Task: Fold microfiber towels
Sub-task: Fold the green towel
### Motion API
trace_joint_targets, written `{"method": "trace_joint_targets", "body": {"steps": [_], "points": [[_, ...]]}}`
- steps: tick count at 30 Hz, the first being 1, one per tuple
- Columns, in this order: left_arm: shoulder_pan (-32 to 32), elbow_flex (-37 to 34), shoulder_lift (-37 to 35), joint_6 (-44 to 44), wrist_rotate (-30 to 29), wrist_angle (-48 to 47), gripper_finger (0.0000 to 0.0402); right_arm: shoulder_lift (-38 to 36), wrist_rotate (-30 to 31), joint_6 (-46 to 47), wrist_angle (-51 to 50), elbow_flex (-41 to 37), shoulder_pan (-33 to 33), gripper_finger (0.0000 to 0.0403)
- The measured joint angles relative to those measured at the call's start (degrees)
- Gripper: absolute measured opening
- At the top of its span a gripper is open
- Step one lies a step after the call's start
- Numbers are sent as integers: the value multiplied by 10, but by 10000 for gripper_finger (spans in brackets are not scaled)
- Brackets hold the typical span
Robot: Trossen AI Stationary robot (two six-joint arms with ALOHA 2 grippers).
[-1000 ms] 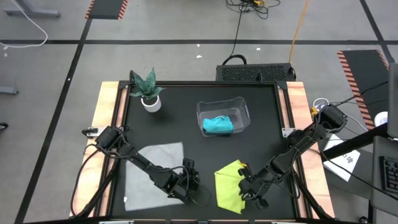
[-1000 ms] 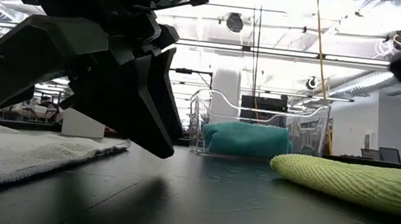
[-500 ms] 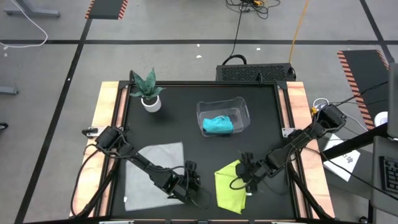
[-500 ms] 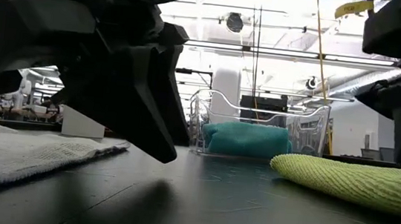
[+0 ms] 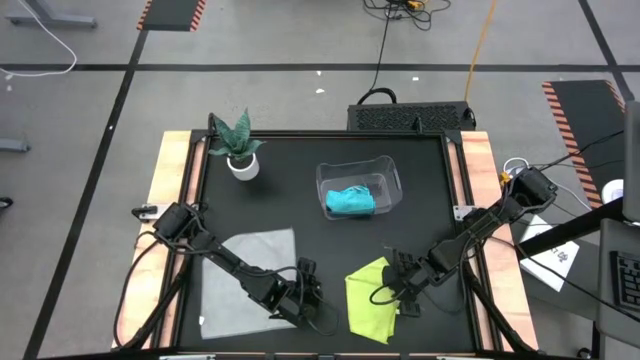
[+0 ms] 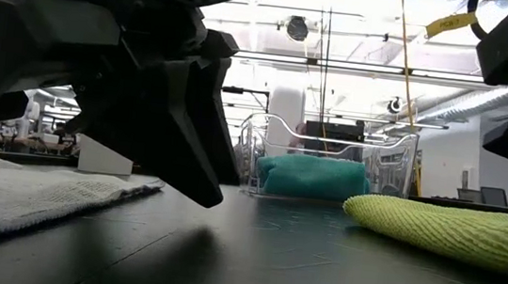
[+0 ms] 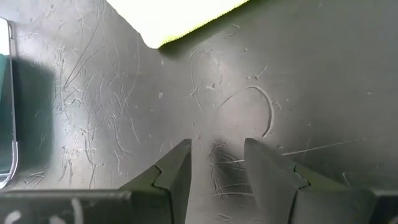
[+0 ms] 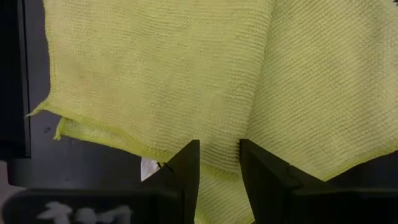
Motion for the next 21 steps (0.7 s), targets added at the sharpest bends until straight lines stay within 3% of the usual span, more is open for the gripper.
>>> {"method": "trace_joint_targets", "body": {"steps": [5,11,16,21], "points": [[-2,0,0,-1,0,-7,149,0,0,-5,0,0,0,93],[-2,0,0,-2,1,-15,149,-12,14,0,1,0,-9,10],[-2,0,0,-3,2,-16,149,-31,15,-4,-27,19,-17,3],[-2,-1,0,-1,2,-16,149,-40,28,-36,-123,79,-37,1]]}}
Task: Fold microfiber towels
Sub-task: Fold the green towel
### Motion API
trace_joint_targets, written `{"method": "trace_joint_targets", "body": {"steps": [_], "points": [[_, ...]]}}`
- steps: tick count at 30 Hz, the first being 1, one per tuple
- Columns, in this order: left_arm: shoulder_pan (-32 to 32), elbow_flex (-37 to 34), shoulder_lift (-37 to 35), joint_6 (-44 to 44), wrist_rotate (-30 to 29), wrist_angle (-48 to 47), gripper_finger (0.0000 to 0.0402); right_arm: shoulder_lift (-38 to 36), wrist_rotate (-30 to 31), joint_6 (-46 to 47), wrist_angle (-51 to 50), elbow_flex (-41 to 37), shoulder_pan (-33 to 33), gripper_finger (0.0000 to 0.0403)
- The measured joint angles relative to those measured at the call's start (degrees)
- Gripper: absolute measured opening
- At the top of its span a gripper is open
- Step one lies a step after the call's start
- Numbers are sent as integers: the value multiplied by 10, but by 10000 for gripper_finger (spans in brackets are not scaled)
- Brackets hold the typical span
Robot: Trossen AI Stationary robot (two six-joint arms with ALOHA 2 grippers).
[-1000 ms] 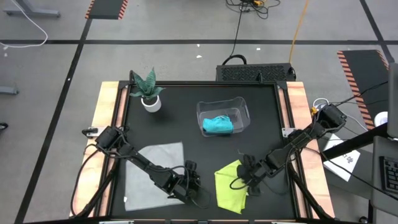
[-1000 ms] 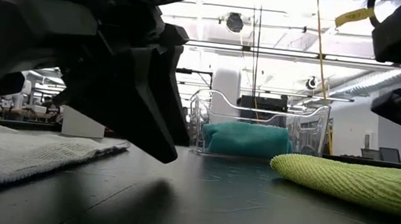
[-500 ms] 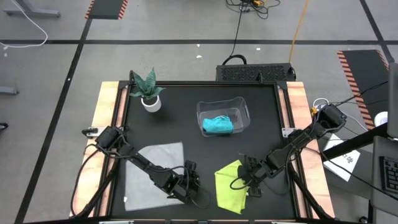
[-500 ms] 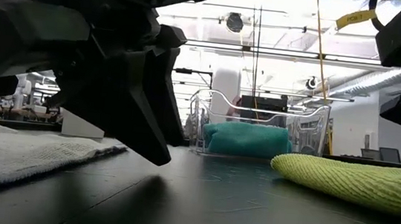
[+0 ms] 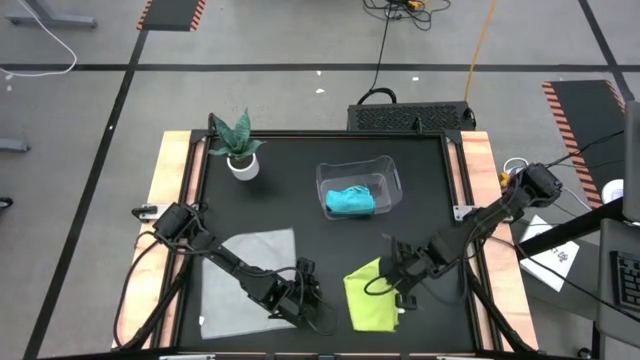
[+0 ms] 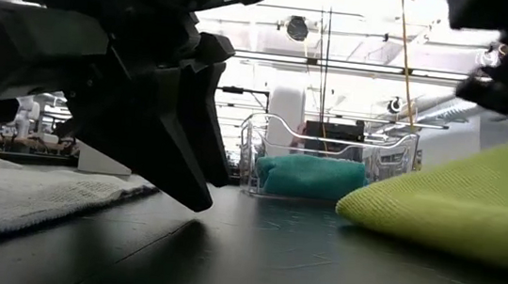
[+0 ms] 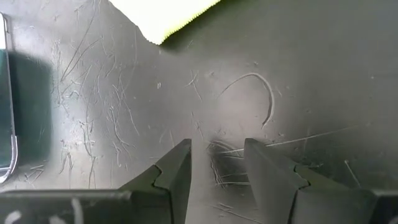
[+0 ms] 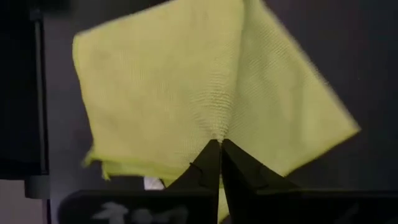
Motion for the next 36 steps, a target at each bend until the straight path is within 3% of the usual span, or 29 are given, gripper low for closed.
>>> {"method": "trace_joint_targets", "body": {"steps": [11,20,26,33,36], "points": [[-1,-44,-3,-2,-1,47,149,2,-10,-122,-101,46,-116,1],[-3,-49,-3,10,-2,48,149,2,-92,-135,-28,-29,-178,4],[-3,-49,-2,14,-1,47,149,3,-169,-142,44,-54,-178,43],[-3,-49,-2,18,0,45,149,-21,-157,-184,44,-54,-189,104],[-3,-49,-1,30,-1,50,149,-46,-112,-191,44,-54,-198,123]]}}
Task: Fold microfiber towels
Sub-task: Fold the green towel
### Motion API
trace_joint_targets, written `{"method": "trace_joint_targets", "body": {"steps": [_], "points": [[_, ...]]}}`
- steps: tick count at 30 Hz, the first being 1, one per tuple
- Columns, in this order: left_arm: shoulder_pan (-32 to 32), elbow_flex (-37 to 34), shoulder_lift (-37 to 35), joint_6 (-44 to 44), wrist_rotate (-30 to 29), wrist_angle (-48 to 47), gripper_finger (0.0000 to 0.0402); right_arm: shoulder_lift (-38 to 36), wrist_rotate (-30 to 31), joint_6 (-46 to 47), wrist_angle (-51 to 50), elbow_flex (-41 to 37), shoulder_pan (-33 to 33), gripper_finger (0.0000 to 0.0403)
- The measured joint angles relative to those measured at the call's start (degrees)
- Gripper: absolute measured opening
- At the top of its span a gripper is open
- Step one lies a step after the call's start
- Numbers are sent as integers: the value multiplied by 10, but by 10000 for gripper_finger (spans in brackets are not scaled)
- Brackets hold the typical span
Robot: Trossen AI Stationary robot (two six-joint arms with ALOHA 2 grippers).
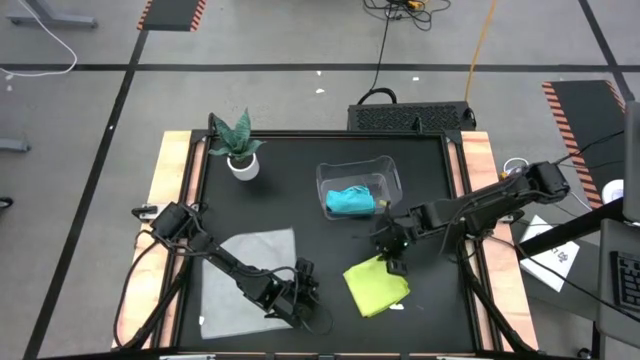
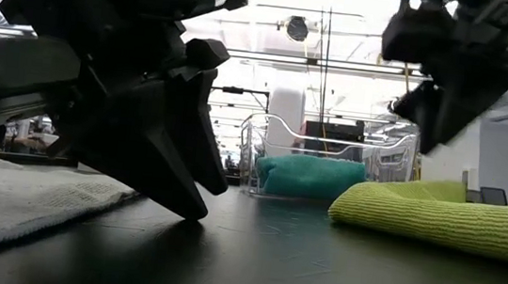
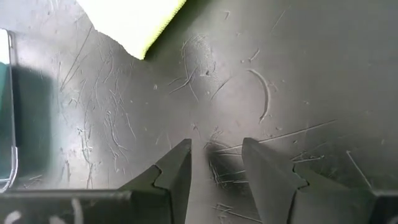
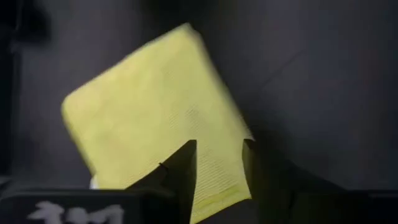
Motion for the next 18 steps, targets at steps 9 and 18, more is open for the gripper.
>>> {"method": "trace_joint_targets", "body": {"steps": [9,18], "points": [[-8,-1,1,58,-17,23,149,-55,70,103,-19,-9,11,133],[-13,-2,3,77,-27,59,149,-55,96,266,-18,-108,62,117]]}}
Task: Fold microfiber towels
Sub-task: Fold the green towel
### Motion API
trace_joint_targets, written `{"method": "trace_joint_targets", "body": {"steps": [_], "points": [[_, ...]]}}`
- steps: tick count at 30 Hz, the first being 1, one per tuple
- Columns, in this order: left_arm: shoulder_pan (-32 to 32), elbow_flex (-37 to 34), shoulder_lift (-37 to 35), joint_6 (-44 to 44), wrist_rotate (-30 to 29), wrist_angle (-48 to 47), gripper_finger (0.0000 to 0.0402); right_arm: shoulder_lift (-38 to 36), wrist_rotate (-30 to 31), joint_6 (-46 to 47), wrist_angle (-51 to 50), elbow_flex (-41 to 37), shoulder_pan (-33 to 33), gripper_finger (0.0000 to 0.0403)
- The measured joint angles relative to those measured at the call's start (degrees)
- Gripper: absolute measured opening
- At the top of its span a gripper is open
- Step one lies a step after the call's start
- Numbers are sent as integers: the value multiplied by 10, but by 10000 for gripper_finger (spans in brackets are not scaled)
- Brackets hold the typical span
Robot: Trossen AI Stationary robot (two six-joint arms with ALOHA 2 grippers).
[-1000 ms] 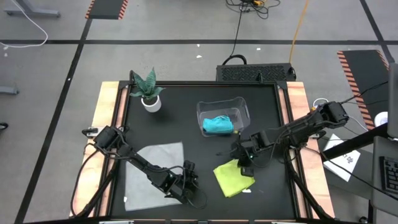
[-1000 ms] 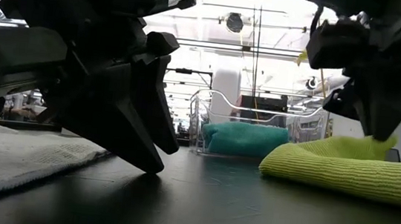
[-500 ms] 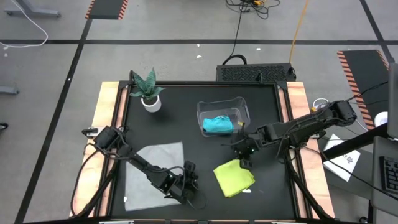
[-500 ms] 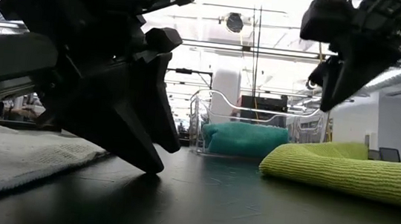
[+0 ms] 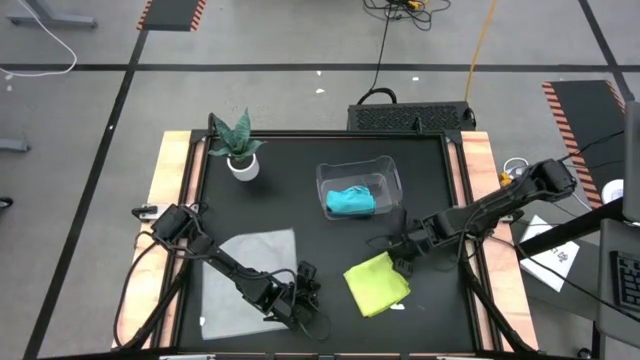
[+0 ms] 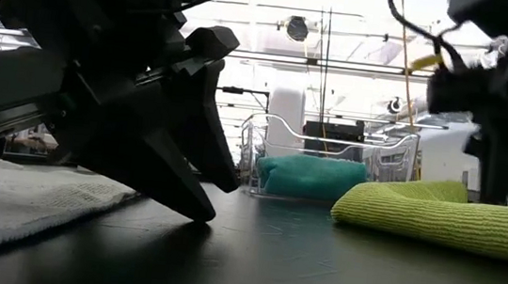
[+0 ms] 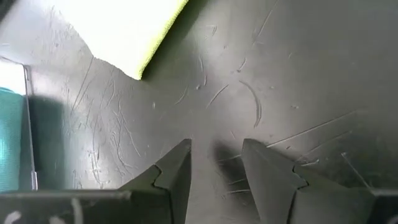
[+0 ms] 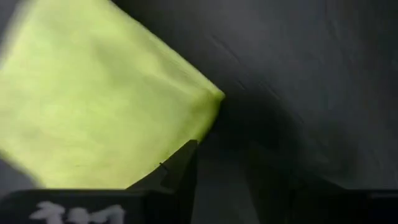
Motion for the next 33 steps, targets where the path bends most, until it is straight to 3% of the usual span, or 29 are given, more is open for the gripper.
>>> {"method": "trace_joint_targets", "body": {"steps": [7,15,24,33], "points": [[-1,0,0,25,1,15,149,-3,13,110,80,-75,48,111],[-2,0,1,121,4,66,149,3,-6,128,190,-87,105,111],[-3,1,0,128,33,82,149,49,0,124,359,-87,147,111],[-3,1,0,121,43,89,149,34,35,117,284,-86,148,111]]}}
